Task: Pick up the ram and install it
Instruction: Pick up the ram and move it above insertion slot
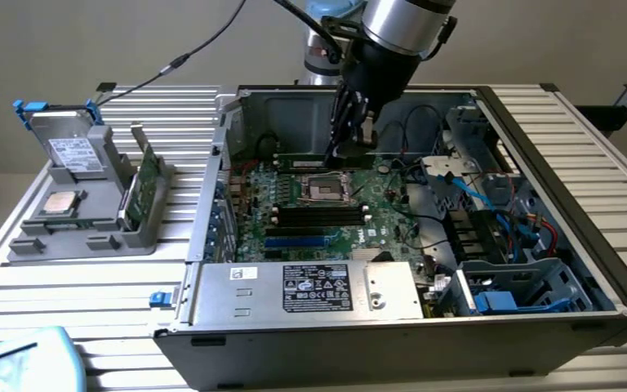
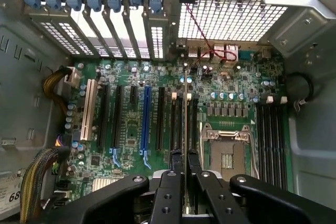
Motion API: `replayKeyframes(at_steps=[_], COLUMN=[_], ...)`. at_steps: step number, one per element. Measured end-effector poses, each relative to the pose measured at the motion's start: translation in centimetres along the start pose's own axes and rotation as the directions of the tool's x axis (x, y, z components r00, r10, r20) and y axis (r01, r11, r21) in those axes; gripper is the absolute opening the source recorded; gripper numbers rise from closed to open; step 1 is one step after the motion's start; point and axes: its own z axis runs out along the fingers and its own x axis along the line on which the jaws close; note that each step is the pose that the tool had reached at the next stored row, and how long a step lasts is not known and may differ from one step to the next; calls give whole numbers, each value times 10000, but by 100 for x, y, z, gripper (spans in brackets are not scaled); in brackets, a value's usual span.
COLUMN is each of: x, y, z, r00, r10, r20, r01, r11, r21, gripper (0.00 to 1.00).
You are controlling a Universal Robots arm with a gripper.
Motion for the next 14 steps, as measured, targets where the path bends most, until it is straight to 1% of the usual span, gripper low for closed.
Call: replayKeyframes(at_steps=[7,14], x=[0,1], y=[1,-12], z=[103,199], r00=[9999,9997], r10=[135,234], r20=[19,-8], r01=[-135,-234], r11=[9998,9996], r21=[111,183], gripper=[15,15])
